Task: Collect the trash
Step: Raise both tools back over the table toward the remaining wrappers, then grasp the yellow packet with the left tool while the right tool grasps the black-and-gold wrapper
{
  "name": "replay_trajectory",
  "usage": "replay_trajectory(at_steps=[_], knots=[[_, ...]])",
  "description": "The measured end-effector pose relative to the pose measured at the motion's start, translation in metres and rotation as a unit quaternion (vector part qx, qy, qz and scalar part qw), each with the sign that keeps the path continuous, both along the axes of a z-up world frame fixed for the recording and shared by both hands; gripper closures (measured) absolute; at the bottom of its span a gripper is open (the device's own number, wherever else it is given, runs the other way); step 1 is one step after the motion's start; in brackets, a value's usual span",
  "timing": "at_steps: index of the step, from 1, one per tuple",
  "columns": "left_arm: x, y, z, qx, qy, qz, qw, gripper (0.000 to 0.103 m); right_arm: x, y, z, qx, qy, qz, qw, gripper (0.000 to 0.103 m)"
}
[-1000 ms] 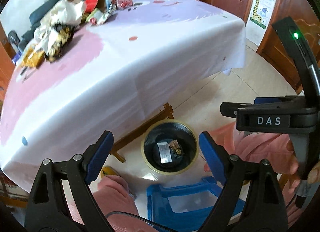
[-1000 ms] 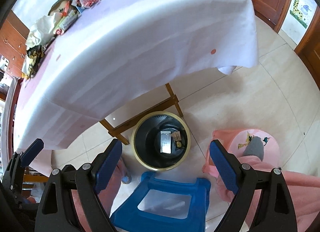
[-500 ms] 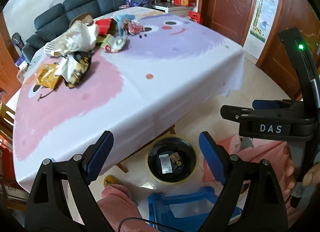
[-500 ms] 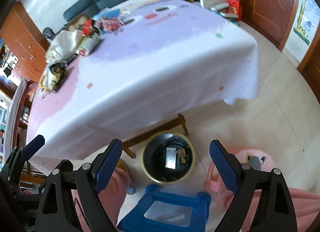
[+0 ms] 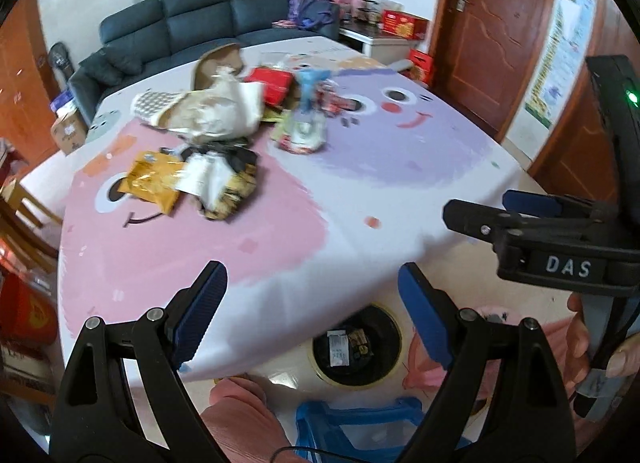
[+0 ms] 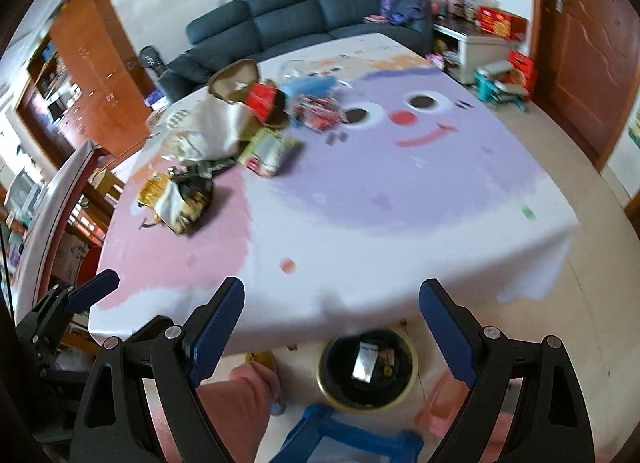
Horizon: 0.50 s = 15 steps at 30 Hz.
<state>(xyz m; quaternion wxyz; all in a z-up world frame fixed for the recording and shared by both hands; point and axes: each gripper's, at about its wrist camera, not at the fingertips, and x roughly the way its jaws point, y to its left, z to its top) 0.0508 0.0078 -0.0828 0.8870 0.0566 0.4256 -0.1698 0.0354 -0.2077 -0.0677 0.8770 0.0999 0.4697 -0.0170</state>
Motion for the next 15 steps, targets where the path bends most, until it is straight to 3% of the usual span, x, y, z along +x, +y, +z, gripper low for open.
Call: replay_trajectory(at_steps=[8,15], knots=[[0.058,0.06,-0.002,-0.004,0.014,0.073,0.9972,0.017,0.07,0.038,-0.015,0.015,0.005,0.058,0.998,0.012],[0.099,0.105,-0.011,0.0,0.022,0.124,0.992,0.017,0.13,0.077,-0.034,0.065,0.024,0.112,0.991,0.012]])
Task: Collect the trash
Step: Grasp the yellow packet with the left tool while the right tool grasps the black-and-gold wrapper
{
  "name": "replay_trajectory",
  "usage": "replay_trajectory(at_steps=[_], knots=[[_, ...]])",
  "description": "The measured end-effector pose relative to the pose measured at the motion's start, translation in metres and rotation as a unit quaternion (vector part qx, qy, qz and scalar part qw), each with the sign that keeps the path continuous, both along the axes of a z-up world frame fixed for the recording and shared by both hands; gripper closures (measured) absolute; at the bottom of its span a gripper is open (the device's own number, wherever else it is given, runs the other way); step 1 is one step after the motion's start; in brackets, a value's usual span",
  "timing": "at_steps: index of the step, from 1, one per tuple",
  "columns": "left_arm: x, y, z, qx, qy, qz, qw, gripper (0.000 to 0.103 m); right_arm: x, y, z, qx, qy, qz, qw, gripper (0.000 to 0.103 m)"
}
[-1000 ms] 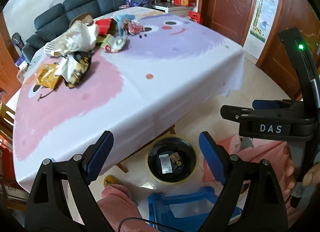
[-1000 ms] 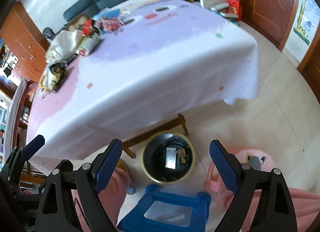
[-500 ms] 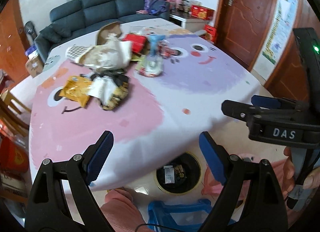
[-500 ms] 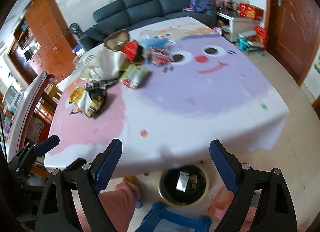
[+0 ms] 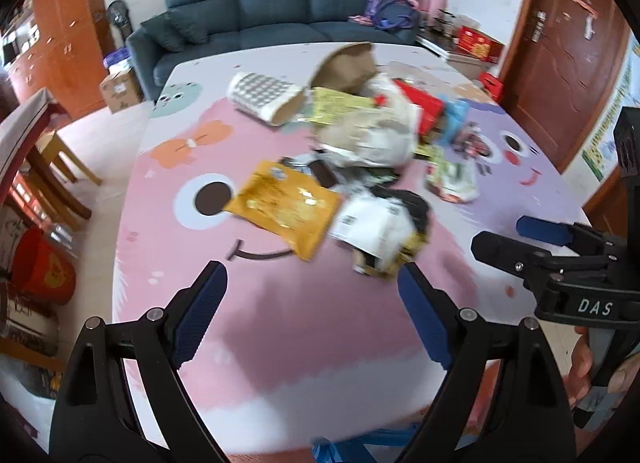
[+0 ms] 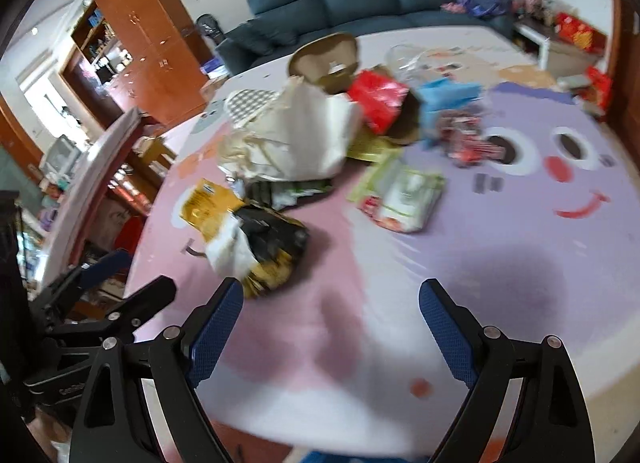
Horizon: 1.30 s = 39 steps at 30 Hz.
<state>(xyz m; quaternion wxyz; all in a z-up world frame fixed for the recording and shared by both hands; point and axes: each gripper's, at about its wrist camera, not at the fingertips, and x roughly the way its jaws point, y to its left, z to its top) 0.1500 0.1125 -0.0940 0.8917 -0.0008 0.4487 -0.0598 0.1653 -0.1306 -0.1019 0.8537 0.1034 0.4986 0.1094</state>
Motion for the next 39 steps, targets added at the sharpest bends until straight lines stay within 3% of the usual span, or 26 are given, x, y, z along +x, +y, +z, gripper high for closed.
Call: replay_trajectory(at_steps=[4,13,14,16,17,20,26,31,34,35,39], knots=[[0.022,0.023,-0.008,-0.018,0.013,0.027,0.9994,0.017,0.032,0.014,-0.021,0.052,0.028,0.006,0.998,0.012],[0.076,0.059,-0.034,-0.055,0.054,0.049,0.9958,0.018,0.063,0.047,-0.046,0.068,0.03,0.015,0.997,0.013],[0.081,0.06,-0.037,-0.057,0.059,0.047,0.9955,0.018,0.059,0.05,-0.046,0.067,0.029,0.019,0.997,0.015],[0.092,0.061,-0.043,-0.063,0.069,0.043,0.9947,0.018,0.055,0.059,-0.048,0.077,0.029,0.039,0.996,0.041],[0.098,0.062,-0.045,-0.069,0.075,0.039,0.994,0.018,0.056,0.062,-0.048,0.082,0.029,0.048,0.995,0.045],[0.112,0.061,-0.051,-0.078,0.085,0.028,0.9929,0.018,0.051,0.07,-0.043,0.05,0.011,0.048,0.997,0.047],[0.128,0.047,-0.06,-0.07,0.102,-0.012,0.9922,0.02,0.045,0.06,-0.03,0.033,-0.014,0.021,0.999,0.048],[0.134,0.028,-0.067,-0.04,0.106,-0.042,0.9927,0.038,0.044,0.047,-0.028,0.036,-0.015,0.002,0.999,0.048],[0.131,0.02,-0.066,-0.015,0.096,-0.047,0.9942,0.063,0.038,0.043,-0.026,0.037,-0.015,-0.003,0.999,0.048],[0.13,0.018,-0.066,-0.002,0.092,-0.045,0.9947,0.077,0.033,0.043,-0.023,0.037,-0.015,-0.004,0.999,0.048],[0.124,0.015,-0.064,-0.023,0.096,-0.04,0.9943,0.093,0.023,0.039,-0.017,0.037,-0.018,-0.003,0.999,0.048]])
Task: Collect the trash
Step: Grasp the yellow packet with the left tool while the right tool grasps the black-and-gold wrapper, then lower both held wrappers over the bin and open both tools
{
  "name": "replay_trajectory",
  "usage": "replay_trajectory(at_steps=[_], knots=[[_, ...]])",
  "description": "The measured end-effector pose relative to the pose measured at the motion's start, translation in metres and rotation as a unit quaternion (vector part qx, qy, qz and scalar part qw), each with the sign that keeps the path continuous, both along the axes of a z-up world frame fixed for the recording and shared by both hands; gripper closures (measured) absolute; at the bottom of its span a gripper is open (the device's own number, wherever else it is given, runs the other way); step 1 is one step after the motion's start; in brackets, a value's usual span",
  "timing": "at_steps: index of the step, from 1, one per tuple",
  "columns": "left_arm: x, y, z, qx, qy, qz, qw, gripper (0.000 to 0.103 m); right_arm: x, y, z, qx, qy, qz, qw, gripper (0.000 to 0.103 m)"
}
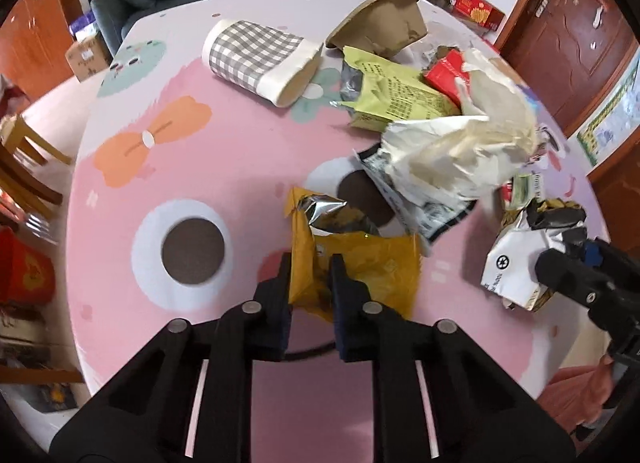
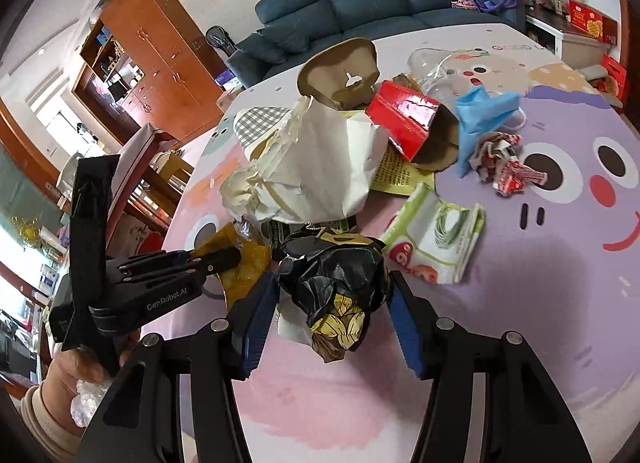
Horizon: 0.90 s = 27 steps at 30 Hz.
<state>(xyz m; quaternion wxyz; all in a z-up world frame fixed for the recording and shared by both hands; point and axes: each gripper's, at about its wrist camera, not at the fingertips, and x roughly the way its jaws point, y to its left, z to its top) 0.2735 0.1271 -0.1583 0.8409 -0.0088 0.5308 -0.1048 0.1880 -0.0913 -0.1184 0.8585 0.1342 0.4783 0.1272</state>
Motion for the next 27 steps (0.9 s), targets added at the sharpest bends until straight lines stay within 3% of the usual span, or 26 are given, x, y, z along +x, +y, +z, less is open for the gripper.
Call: replay_trajectory(at_steps=[8,17,22,27], knots=[[-0.054,-0.011,0.034,-0.016,-0.018,0.015,0.9996,0.098,-0.051,-0.036,0.038,-0.015,-0.023,0.002,1.0,0.048],[-0.152,-0.054,0.084,-0.093,-0.046,0.027,0.9943,0.099,-0.149,-0.07,0.069,-0.073,-0.059,0.03,0.995,0.048],[-0.21,-0.087,0.073,-0.115,-0.05,0.025,0.9918,0.098,-0.207,-0.081,0.06,-0.092,-0.054,0.042,0.993,0.048],[-0.26,-0.122,0.044,-0.101,-0.044,-0.003,0.9939,0.098,-0.24,-0.09,0.025,-0.1,-0.02,0.029,0.994,0.048]])
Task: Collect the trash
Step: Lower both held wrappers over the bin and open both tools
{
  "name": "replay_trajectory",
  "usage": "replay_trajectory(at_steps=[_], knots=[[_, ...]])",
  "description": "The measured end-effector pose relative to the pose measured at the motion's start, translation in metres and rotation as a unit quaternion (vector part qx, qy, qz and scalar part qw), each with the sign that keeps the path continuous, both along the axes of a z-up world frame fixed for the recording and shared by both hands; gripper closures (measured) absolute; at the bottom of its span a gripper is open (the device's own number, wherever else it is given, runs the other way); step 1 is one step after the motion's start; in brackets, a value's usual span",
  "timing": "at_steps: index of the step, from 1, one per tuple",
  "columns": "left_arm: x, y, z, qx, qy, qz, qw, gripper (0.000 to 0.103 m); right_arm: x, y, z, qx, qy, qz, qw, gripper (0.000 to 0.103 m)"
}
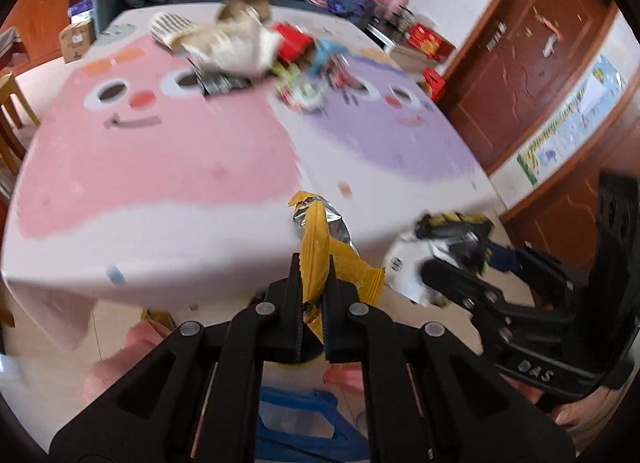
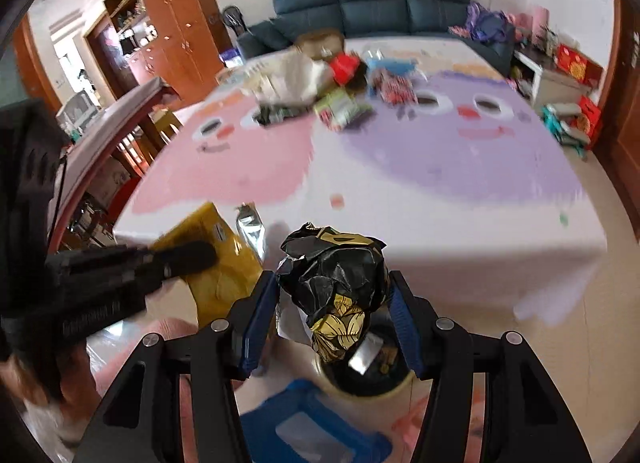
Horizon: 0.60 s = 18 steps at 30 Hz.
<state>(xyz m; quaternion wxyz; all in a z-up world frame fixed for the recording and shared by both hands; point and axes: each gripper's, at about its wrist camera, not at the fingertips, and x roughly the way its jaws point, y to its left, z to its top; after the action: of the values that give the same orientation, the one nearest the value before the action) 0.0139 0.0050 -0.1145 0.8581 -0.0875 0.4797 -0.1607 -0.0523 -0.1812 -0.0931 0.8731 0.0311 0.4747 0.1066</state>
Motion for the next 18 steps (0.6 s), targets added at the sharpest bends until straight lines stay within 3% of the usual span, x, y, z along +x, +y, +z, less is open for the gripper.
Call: replay_trajectory(at_steps=[5,9,14,18], knots=[[-0.021,-0.032,-0.049,0.018,0.043,-0.035,0.9983,0.098,-0.012,-0.01,-0.047,-0.02,0.033,-0.015,0.999,0.048],[-0.014,-0.039,-0.083,0.022,0.066,-0.015,0.9974,0.098,-0.01,-0.022,-0.088,-0.031,0.064,-0.033,0.997,0.049],[-0.017,-0.058,-0.124,0.044,0.038,-0.02,0.9981,0.098,0.0,-0.034,-0.133,-0.037,0.082,-0.041,0.995,0.049],[-0.011,-0.069,-0.164,0.056,0.053,-0.016,0.9969,0.098,0.008,-0.05,-0.178,-0.025,0.115,-0.068,0.991,0.049]])
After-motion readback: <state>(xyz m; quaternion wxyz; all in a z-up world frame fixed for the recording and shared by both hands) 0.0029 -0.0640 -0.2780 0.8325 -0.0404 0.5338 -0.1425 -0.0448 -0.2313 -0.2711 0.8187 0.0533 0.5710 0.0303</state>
